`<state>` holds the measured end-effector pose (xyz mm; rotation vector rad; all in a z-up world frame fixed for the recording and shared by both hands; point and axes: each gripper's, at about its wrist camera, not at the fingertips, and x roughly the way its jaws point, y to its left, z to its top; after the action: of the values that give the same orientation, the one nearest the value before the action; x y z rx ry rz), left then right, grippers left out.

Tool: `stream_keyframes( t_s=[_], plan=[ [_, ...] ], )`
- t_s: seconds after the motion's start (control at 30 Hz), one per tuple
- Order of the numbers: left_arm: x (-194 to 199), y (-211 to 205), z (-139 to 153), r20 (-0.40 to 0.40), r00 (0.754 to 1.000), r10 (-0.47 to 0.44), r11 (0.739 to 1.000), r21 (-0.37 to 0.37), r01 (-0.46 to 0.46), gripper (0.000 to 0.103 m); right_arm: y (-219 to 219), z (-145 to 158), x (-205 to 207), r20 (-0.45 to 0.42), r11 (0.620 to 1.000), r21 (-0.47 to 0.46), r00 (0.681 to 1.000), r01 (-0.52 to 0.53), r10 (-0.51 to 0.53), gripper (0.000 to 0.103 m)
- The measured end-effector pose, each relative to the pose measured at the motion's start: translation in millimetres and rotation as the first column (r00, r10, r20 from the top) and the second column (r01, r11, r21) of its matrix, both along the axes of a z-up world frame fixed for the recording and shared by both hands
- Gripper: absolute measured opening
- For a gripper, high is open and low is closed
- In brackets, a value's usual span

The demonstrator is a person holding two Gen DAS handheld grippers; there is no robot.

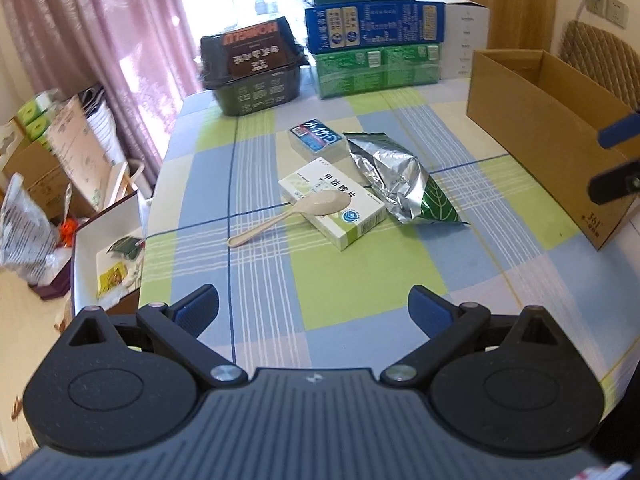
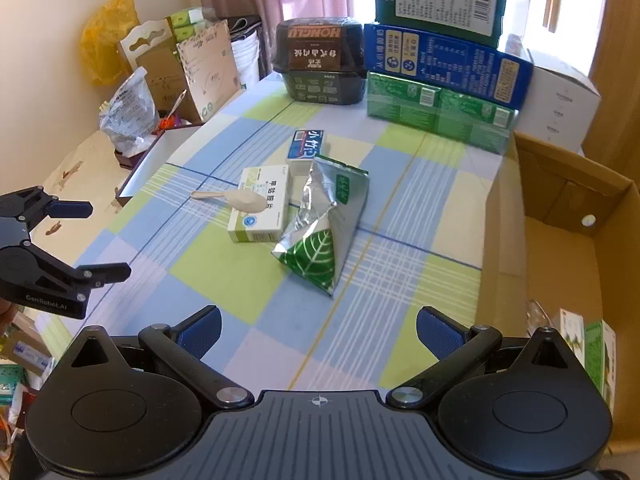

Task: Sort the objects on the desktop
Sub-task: 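Grasp the beige plastic spoon with the left tool while the right tool grasps the silver tea bag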

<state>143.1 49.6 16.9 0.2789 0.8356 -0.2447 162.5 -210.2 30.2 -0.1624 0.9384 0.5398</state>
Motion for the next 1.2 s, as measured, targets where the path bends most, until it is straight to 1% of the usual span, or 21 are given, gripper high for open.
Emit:
stream_keyframes(
  t_s=[0.1, 0.13, 0.3, 0.37, 0.5, 0.53, 0.63, 0.83, 0.9, 0.93, 0.97, 1.03, 1.13, 1.2],
  plan=[
    [11.4, 1.5, -6.6, -0.009, 0.999, -0.037, 0.999, 0.031, 0.037, 0.096, 8.8, -6.1, 11.1, -0.002, 1.000, -0.006, 1.000, -0.010, 0.010, 0.101],
    [15.3, 2.7, -9.2, -0.012, 0.999, -0.051, 0.998, 0.037, 0.052, 0.093, 12.2, -8.8, 15.1, -0.005, 1.000, -0.009, 1.000, -0.016, 0.016, 0.101],
    [39.8, 11.9, -22.0, -0.038, 0.994, -0.101, 0.994, 0.024, 0.102, 0.088, 28.0, -25.4, 37.5, -0.024, 0.999, -0.024, 0.999, -0.033, 0.033, 0.101],
    [49.7, 12.7, -26.8, -0.045, 0.991, -0.128, 0.991, 0.037, 0.130, 0.082, 33.2, -32.0, 47.3, -0.034, 0.999, -0.027, 0.999, -0.034, 0.033, 0.101],
    [71.9, 13.8, -37.4, -0.058, 0.981, -0.184, 0.980, 0.064, 0.187, 0.081, 44.3, -45.2, 65.9, -0.050, 0.998, -0.040, 0.998, -0.043, 0.041, 0.101],
    [77.6, 14.4, -40.3, -0.063, 0.978, -0.199, 0.977, 0.063, 0.203, 0.079, 46.7, -48.5, 70.0, -0.054, 0.998, -0.043, 0.998, -0.046, 0.043, 0.101],
    [94.5, 16.4, -49.9, -0.080, 0.966, -0.244, 0.967, 0.052, 0.249, 0.078, 52.0, -57.8, 82.9, -0.070, 0.998, -0.044, 0.996, -0.052, 0.049, 0.101],
    [126.8, 17.5, -69.8, -0.077, 0.947, -0.311, 0.944, 0.089, 0.317, 0.069, 59.2, -78.0, 109.0, -0.089, 0.997, -0.052, 0.995, -0.051, 0.046, 0.101],
    [136.1, 17.7, -75.7, -0.074, 0.940, -0.332, 0.936, 0.096, 0.338, 0.068, 61.1, -84.1, 116.2, -0.091, 0.997, -0.050, 0.995, -0.053, 0.048, 0.101],
    [140.3, 16.8, -78.5, -0.076, 0.936, -0.343, 0.931, 0.101, 0.350, 0.066, 62.1, -87.1, 119.3, -0.092, 0.997, -0.048, 0.994, -0.055, 0.051, 0.101],
    [144.1, 16.1, -81.5, -0.075, 0.932, -0.354, 0.926, 0.109, 0.361, 0.061, 63.4, -90.5, 122.5, -0.096, 0.997, -0.048, 0.994, -0.061, 0.056, 0.101],
    [151.6, 14.9, -86.9, -0.077, 0.925, -0.371, 0.917, 0.127, 0.378, 0.058, 65.9, -96.5, 127.4, -0.097, 0.996, -0.057, 0.993, -0.068, 0.062, 0.101],
    [163.0, 15.6, -91.7, -0.069, 0.921, -0.382, 0.912, 0.134, 0.388, 0.050, 68.5, -103.8, 134.1, -0.099, 0.996, -0.065, 0.993, -0.069, 0.062, 0.100],
    [168.7, 15.6, -94.7, -0.074, 0.917, -0.392, 0.907, 0.135, 0.398, 0.047, 69.8, -107.2, 137.7, -0.095, 0.996, -0.065, 0.994, -0.064, 0.057, 0.098]
  ],
)
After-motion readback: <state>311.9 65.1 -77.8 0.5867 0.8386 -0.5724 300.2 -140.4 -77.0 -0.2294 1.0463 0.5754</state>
